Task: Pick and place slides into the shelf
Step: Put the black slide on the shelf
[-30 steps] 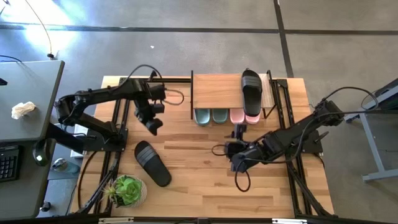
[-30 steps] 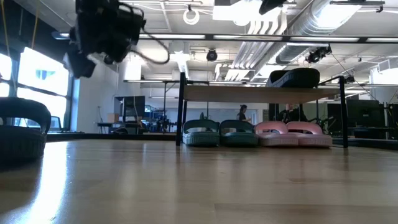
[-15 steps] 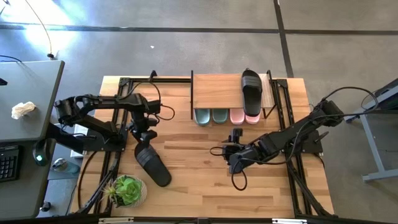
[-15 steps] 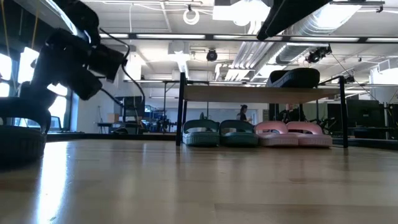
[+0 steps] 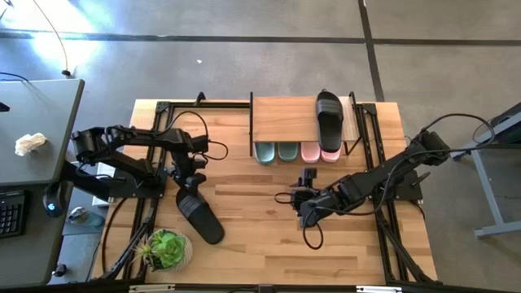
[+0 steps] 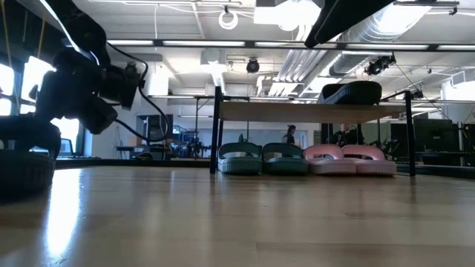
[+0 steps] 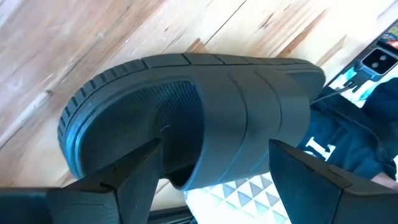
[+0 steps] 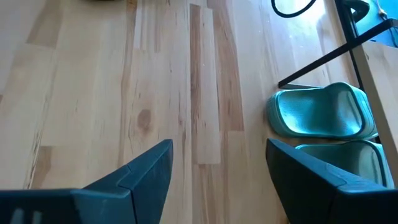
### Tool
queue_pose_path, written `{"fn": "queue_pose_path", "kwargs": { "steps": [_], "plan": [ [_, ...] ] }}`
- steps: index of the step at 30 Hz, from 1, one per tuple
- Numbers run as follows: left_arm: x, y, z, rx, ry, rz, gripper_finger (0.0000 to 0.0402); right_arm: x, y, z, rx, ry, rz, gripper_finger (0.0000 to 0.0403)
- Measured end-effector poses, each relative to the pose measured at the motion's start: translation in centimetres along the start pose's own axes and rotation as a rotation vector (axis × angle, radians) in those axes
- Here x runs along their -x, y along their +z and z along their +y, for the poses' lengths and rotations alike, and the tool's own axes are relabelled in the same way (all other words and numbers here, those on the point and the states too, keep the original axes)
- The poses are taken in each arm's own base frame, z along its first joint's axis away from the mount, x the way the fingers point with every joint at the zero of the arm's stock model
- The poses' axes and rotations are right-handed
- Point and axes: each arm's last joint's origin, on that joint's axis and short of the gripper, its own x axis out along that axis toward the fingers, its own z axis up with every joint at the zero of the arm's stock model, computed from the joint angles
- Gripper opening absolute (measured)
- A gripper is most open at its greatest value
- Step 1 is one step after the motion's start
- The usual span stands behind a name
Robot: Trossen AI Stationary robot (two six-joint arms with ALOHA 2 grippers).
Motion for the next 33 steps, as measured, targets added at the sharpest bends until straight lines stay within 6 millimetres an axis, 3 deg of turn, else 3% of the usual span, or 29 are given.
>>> {"fn": "queue_pose_path", "kwargs": {
  "steps": [17, 33],
  "plan": [
    [-1.2, -0.4, -0.6, 0.020, -0.080, 0.065, 0.0276, -0.2, 0.0, -0.3, -0.014, -0.008, 0.005, 0.0248],
    [-2.7, 0.2, -2.1, -0.152, -0.096, 0.046, 0.0265, -0.2, 0.0, -0.3, -0.011, -0.005, 0.007, 0.0248]
  ]
}}
